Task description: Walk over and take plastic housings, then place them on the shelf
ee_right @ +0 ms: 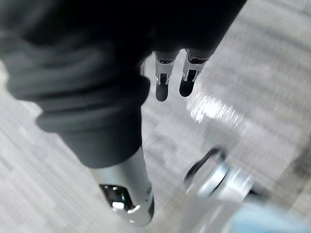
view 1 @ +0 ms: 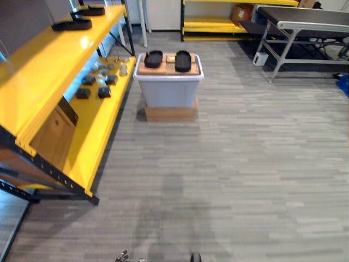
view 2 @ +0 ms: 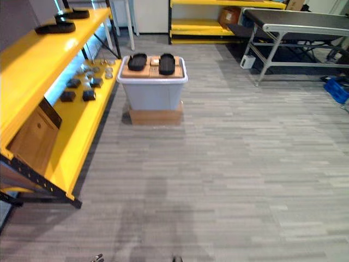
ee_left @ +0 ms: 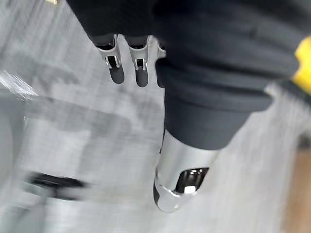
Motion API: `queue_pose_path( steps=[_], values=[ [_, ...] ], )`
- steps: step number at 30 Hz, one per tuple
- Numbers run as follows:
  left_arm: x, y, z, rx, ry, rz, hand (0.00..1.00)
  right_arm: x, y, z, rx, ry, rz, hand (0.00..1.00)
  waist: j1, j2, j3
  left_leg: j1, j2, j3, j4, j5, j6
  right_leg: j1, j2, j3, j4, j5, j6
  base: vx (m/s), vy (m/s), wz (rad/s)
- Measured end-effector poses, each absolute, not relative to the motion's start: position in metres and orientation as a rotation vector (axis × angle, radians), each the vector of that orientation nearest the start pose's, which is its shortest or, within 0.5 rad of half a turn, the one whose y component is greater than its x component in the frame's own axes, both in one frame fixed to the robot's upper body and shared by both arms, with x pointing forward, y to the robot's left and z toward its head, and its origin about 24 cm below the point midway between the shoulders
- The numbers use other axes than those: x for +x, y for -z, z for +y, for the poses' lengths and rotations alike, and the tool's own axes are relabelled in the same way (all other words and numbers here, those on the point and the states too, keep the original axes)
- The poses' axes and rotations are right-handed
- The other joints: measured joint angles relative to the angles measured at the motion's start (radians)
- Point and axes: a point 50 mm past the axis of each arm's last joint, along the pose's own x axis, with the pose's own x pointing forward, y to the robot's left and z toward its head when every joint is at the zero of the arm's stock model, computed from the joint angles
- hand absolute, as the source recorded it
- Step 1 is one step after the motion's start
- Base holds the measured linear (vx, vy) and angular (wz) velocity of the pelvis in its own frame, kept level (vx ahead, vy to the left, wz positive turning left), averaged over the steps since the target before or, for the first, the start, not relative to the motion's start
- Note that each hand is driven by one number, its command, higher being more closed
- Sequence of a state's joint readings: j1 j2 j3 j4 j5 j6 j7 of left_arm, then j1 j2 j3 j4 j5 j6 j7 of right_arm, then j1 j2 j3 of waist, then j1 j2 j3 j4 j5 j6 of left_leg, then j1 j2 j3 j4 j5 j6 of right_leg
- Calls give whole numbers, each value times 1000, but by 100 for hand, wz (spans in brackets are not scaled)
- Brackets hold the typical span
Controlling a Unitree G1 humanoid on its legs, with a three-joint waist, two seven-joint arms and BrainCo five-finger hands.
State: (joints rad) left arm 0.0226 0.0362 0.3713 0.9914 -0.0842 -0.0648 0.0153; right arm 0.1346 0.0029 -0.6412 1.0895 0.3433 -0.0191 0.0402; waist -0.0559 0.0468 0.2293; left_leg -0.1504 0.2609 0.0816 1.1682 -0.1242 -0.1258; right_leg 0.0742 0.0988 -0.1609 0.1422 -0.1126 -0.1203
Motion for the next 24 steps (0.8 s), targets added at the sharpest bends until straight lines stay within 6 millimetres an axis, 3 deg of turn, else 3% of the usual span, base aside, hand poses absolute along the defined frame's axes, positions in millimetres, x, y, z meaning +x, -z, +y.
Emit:
queue_pose_path(
  steps=[3, 4, 5, 6, 7, 8, 9, 10, 11, 12, 13, 14, 15, 16, 17, 18, 19, 20, 21, 22, 23, 24],
  values=[
    [122, 146, 212, -254, -451, 897, 0, 64, 164, -223, 617, 766, 978, 0, 42, -3, -3, -185, -12, 86, -69, -71, 33, 110, -5, 73, -100, -24, -15, 564, -95, -48],
    [121, 147, 212, -283, -465, 893, 0, 79, 162, -223, 617, 739, 960, 0, 67, -10, 1, -255, -55, 89, -257, -83, 39, 136, -23, 100, -117, -51, -6, 576, 6, -78],
    [118, 147, 214, -282, -473, 891, 0, 90, 160, -226, 608, 719, 940, 0, 90, -12, 1, -289, -97, 84, -524, -70, 47, 165, -42, 129, -131, -76, 3, 575, 35, -83],
    [115, 148, 215, -278, -477, 900, 0, 99, 158, -227, 599, 702, 926, 0, 101, -13, 1, -299, -111, 81, -657, -48, 57, 186, -53, 144, -141, -97, 12, 749, 125, -83],
    [106, 150, 215, -271, -481, 924, 0, 110, 154, -233, 573, 679, 909, 0, 106, -2, -6, -335, -109, 71, -855, 31, 44, 233, -58, 175, -165, -128, 28, 794, 189, -79],
    [97, 153, 216, -261, -483, 950, 0, 112, 153, -237, 564, 683, 906, 0, 126, -7, -11, -349, -111, 74, -865, 84, 27, 271, -77, 194, -171, -155, 63, 821, 217, -66],
    [90, 155, 216, -258, -488, 970, 0, 111, 153, -239, 557, 689, 908, 0, 129, -13, -25, -342, -137, 57, -861, 154, 89, 290, -89, 200, -151, -166, 82, 739, 219, -26],
    [87, 155, 220, -249, -499, 982, 0, 109, 153, -238, 559, 695, 914, 0, 125, -43, -43, -321, -201, 10, -862, 224, 160, 257, -127, 198, -23, -196, 136, 805, 214, 7],
    [83, 156, 223, -245, -508, 996, 0, 108, 154, -238, 562, 698, 918, 0, 125, -59, -47, -288, -231, -11, -863, 251, 199, 214, -146, 204, 132, -198, 149, 821, 206, 23],
    [81, 156, 228, -238, -519, 1002, 0, 107, 155, -234, 573, 697, 923, 0, 119, -79, -45, -261, -251, -4, -849, 232, 177, 188, -162, 199, 242, -177, 182, 661, 146, 23],
    [78, 156, 233, -226, -529, 1014, 0, 106, 156, -230, 585, 696, 928, 0, 118, -102, -43, -217, -273, -6, -835, 181, 182, 138, -173, 196, 401, -86, 262, 824, 122, 59],
    [76, 156, 238, -217, -535, 1025, 0, 97, 161, -222, 603, 702, 959, 0, 101, -110, -37, -118, -287, -47, -851, 118, 185, 61, -173, 172, 634, 226, 347, 836, 86, 59],
    [76, 156, 237, -216, -532, 1029, 0, 96, 161, -219, 606, 696, 967, 0, 100, -114, -37, -65, -292, -57, -877, 102, 188, 17, -183, 156, 725, 221, 348, 982, 68, 55],
    [74, 157, 236, -212, -525, 1039, 0, 97, 161, -219, 603, 687, 969, 0, 95, -114, -38, 19, -291, -70, -919, 82, 187, -43, -215, 102, 845, 143, 302, 906, 11, 35],
    [79, 158, 230, -209, -494, 1038, 0, 94, 162, -219, 593, 681, 976, 0, 84, -82, -25, 175, -269, -91, -1004, 56, 186, -118, -258, -5, 902, -4, 189, 872, 2, 31],
    [85, 157, 227, -205, -475, 1025, 0, 94, 162, -217, 582, 664, 985, 0, 76, -65, -20, 254, -243, -99, -1049, 40, 182, -166, -254, -42, 853, -65, 157, 697, -22, 30],
    [90, 156, 225, -204, -463, 1019, 0, 94, 163, -216, 579, 655, 989, 0, 68, -56, -19, 294, -224, -108, -1068, 30, 178, -203, -242, -53, 796, -94, 150, 528, -80, 32],
    [100, 154, 225, -194, -442, 997, 0, 92, 163, -215, 578, 649, 996, 0, 55, -50, -17, 343, -196, -115, -1084, 10, 163, -277, -209, -42, 618, -117, 163, 646, -156, 67],
    [114, 150, 224, -195, -431, 960, 0, 84, 165, -216, 576, 663, 1008, 0, 34, -54, -19, 369, -181, -132, -1087, -17, 149, -318, -196, -26, 366, -95, 181, 658, -202, 86],
    [121, 149, 223, -198, -424, 944, 0, 79, 165, -217, 572, 674, 1017, 0, 23, -57, -20, 384, -177, -142, -1090, -36, 143, -333, -195, -11, 239, -53, 185, 712, -288, 121],
    [129, 147, 216, -212, -413, 928, 0, 64, 167, -222, 565, 706, 1044, 0, 0, -45, -21, 424, -151, -159, -1093, -71, 119, -324, -186, -9, 191, 106, 140, 772, -336, 75],
    [128, 150, 204, -256, -417, 933, 0, 53, 168, -224, 594, 760, 1046, 0, 18, -11, -44, 425, -116, -156, -1070, -67, 119, -318, -156, -15, 217, 64, 124, 916, -405, 43]
  ],
)
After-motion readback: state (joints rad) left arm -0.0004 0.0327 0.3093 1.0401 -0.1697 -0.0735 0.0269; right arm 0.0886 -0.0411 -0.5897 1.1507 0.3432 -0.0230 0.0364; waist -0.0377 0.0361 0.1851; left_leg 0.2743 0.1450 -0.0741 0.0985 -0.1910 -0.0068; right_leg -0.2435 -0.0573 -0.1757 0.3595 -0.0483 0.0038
